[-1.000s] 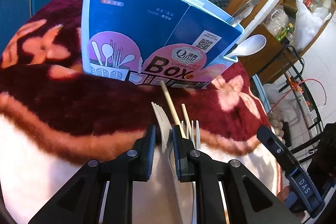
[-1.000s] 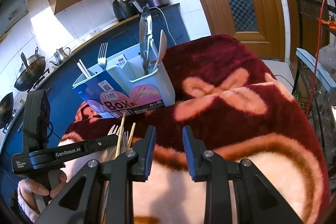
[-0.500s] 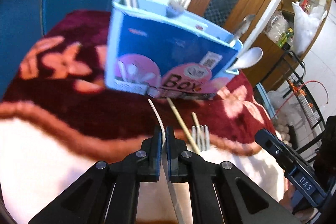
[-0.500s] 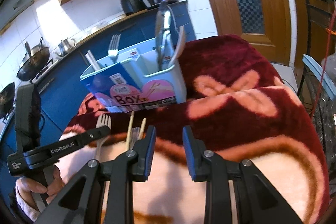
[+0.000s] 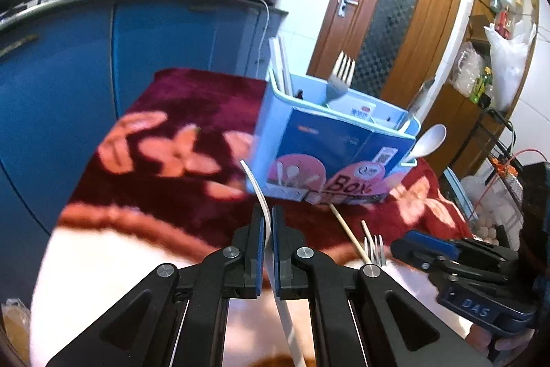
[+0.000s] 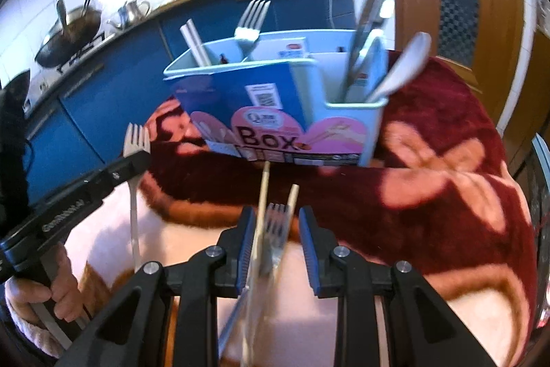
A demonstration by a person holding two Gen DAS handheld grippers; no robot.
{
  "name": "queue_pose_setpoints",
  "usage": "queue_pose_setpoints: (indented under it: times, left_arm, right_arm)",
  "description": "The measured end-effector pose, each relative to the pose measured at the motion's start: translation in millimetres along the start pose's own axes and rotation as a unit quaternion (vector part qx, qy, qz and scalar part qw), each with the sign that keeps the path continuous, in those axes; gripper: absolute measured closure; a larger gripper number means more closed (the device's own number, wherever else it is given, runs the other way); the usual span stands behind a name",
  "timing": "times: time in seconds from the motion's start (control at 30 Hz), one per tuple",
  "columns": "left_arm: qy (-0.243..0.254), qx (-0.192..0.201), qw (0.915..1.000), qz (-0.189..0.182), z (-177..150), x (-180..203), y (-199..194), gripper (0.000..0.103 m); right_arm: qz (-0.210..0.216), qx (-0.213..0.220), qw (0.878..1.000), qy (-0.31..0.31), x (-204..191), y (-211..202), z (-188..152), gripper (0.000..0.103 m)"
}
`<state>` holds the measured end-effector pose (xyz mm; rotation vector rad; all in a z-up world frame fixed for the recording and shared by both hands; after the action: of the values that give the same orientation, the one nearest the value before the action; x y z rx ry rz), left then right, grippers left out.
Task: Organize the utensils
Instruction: 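Lift the white fork with the left gripper while the right gripper grasps a bamboo chopstick, then drop the white fork into the caddy with the left gripper while the right gripper carries the chopstick over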
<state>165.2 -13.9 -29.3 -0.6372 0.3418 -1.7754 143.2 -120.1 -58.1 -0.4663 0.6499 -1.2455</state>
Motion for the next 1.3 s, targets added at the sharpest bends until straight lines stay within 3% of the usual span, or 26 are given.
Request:
queue_pose_setpoints:
  times: [0.27,0.63,0.8,0.83,0.93,1.3]
  left_arm:
    - [0.0,0.023,0.9997,-0.001,8,-9,-11,0.099]
    - [-0.011,0.024,0.9996,-0.007,5,-15,-11,0.099]
    - [-0.009,0.025,0.9996,-0.01,4,-13,-10,0.099]
    - [-0.009,0.025,0.9996,-0.011,5,-13,-10,0.099]
    - [-0.008,0.029,0.9995,-0.012,6,-11,-13,0.099]
    - [0.005,0.051,0.9985,-0.019,14,4,-29,0.099]
  right_arm:
    - [-0.004,-0.049,0.998,-0.032,-14,36,7,0.074]
    - [-0.024,-0.1,0.993,-0.058,-11,65,12,0.074]
    - [-0.018,-0.109,0.992,-0.055,-11,72,17,0.086]
    - [-0.019,-0.108,0.993,-0.051,-10,72,18,0.093]
    - [-0.016,-0.101,0.994,-0.042,-9,68,18,0.097]
    - [0.042,-0.022,0.999,-0.008,-17,10,28,0.097]
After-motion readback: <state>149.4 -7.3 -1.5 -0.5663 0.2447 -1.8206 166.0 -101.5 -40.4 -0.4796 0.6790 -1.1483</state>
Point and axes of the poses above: each gripper's, at about its wrist camera, not at the fingertips, and y roughly the way its jaws point, x to its right, z to its top, the point moved 9 cm from there along y, roughly the way its jaws point, and after that the axes turned 5 degrees about x, right-handed, at the moved point
